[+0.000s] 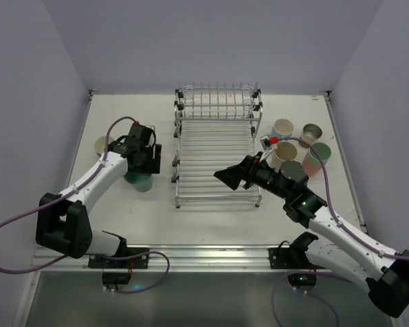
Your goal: Unload the cups from the dish rack
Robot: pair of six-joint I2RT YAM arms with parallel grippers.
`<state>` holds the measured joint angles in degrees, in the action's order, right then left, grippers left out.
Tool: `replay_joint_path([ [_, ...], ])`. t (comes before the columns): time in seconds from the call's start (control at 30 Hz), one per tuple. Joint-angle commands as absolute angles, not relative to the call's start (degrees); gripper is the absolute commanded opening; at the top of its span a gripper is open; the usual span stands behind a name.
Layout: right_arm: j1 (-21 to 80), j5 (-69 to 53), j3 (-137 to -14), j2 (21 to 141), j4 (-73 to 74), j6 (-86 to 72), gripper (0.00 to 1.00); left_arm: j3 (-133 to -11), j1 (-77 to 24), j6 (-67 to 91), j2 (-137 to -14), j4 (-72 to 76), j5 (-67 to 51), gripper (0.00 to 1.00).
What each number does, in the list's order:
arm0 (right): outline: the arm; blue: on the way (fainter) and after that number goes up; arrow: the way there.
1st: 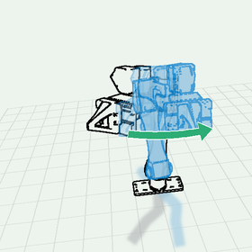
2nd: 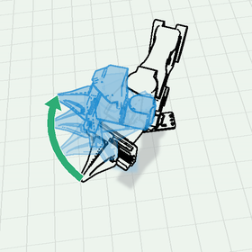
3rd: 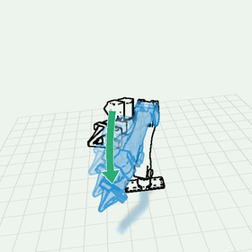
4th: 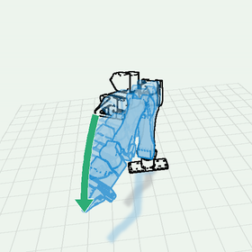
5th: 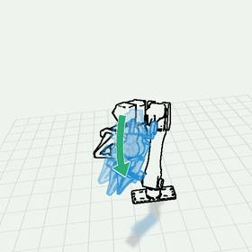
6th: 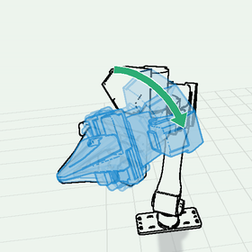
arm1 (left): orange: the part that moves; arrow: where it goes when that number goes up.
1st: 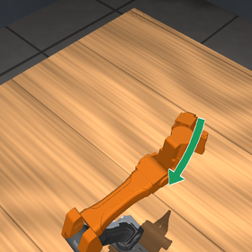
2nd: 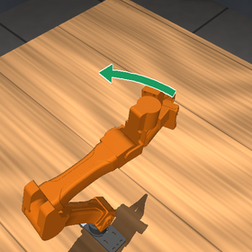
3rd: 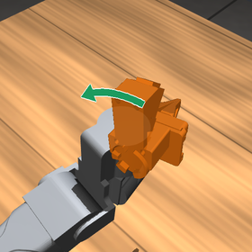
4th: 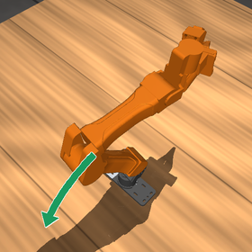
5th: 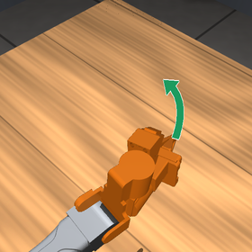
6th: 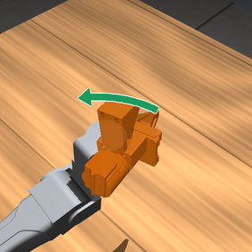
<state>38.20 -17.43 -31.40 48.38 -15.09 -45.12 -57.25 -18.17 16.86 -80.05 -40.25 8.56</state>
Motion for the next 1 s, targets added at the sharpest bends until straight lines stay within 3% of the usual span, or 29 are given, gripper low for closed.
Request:
replay_joint_path([
  [0.0,38.14,-16.53,-35.06,46.41,-11.96,-43.16,0.99,-60.99,-17.67,15.29,-76.56,-41.22,7.21,0.76],
  [0.1,38.06,-15.47,-37.17,44.74,-8.09,-41.84,0.99,-64.06,-17.75,15.91,-71.92,-41.05,5.98,1.00],
  [0.53,38.14,-10.73,-52.10,35.62,12.98,-33.58,0.99,-78.22,-17.93,16.00,-49.14,-32.97,-5.71,1.00],
  [0.97,38.06,7.54,-52.39,17.06,24.88,-28.65,0.99,-61.02,-17.93,16.44,-30.51,-22.86,-8.09,1.00],
])
